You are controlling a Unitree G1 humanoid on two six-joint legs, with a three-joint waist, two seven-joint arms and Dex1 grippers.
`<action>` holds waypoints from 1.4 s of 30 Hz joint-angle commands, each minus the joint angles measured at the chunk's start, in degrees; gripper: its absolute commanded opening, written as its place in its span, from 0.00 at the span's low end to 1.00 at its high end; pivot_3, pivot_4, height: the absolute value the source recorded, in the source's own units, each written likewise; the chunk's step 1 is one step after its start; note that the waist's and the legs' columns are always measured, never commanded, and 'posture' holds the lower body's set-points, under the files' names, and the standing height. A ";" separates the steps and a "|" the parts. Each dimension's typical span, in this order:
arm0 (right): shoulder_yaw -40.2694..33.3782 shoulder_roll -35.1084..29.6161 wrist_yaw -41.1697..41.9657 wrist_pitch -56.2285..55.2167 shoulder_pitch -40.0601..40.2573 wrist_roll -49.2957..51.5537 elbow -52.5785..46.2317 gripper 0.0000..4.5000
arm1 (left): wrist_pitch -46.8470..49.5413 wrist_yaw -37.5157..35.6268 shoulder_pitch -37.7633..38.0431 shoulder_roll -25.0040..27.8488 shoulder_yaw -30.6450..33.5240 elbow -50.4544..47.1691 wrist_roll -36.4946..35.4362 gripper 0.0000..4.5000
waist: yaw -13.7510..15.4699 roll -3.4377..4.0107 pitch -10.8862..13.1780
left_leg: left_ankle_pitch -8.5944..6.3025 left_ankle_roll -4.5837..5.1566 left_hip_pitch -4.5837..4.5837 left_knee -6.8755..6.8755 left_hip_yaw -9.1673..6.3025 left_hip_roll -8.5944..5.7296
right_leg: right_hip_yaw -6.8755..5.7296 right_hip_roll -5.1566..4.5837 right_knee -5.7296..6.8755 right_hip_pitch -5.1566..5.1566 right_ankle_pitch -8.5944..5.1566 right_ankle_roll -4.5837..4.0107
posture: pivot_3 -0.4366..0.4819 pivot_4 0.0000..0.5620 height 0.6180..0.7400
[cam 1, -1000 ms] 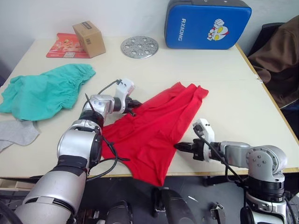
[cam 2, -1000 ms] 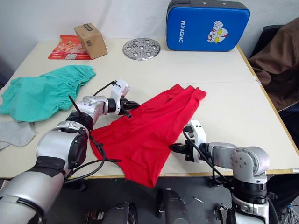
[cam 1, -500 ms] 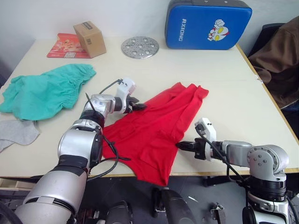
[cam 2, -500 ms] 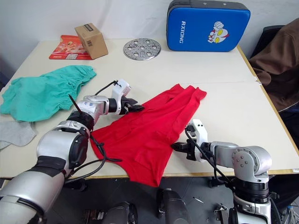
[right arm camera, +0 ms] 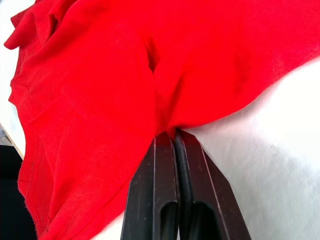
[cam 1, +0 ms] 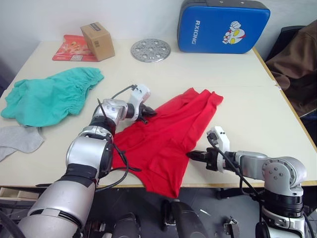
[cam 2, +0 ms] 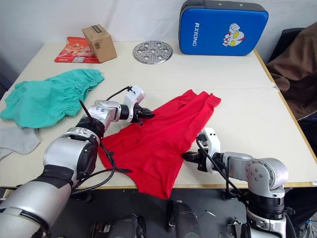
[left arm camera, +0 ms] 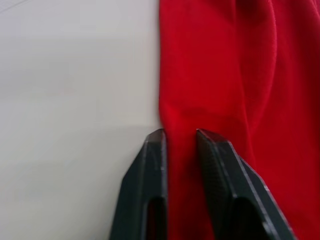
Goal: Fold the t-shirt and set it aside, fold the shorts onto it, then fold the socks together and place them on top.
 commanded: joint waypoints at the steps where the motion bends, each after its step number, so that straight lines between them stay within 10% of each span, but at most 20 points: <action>1: -0.08 0.39 -0.33 0.68 0.43 0.03 -0.89 0.00 | 1.19 -1.50 -0.38 -0.40 0.65 0.17 -0.66 0.01 | -0.01 0.00 0.00 | 0.00 0.00 0.00 0.00 0.00 0.00 | 0.00 0.00 0.00 0.00 0.00 0.00 | 0.48 0.27 1.00; 20: 13.57 -12.50 14.42 -11.81 -16.59 -8.16 22.20 0.00 | 4.66 8.41 8.21 9.94 13.78 -5.12 -12.34 0.01 | -1.26 0.02 0.02 | 0.03 -0.04 0.01 -0.01 0.09 0.06 | 0.00 0.03 0.07 -0.10 0.01 -0.02 | 0.48 0.27 1.00; 33: 27.47 -9.28 30.49 -26.38 -28.25 -17.84 37.67 0.00 | 24.77 23.13 38.86 9.88 23.71 -58.26 -25.03 0.01 | -2.60 0.03 0.02 | 0.01 -0.13 0.12 0.04 0.29 0.18 | 0.08 0.03 0.21 -0.12 0.04 -0.07 | 0.48 0.27 1.00; 42: 26.79 -8.60 35.16 -28.79 -26.76 -18.32 33.89 0.12 | 27.51 19.78 38.64 12.70 17.76 -61.84 -25.88 0.05 | -1.21 0.02 0.02 | -0.04 -0.03 -0.02 0.02 0.14 0.11 | 0.03 0.02 0.02 -0.11 0.04 -0.07 | 0.48 0.27 1.00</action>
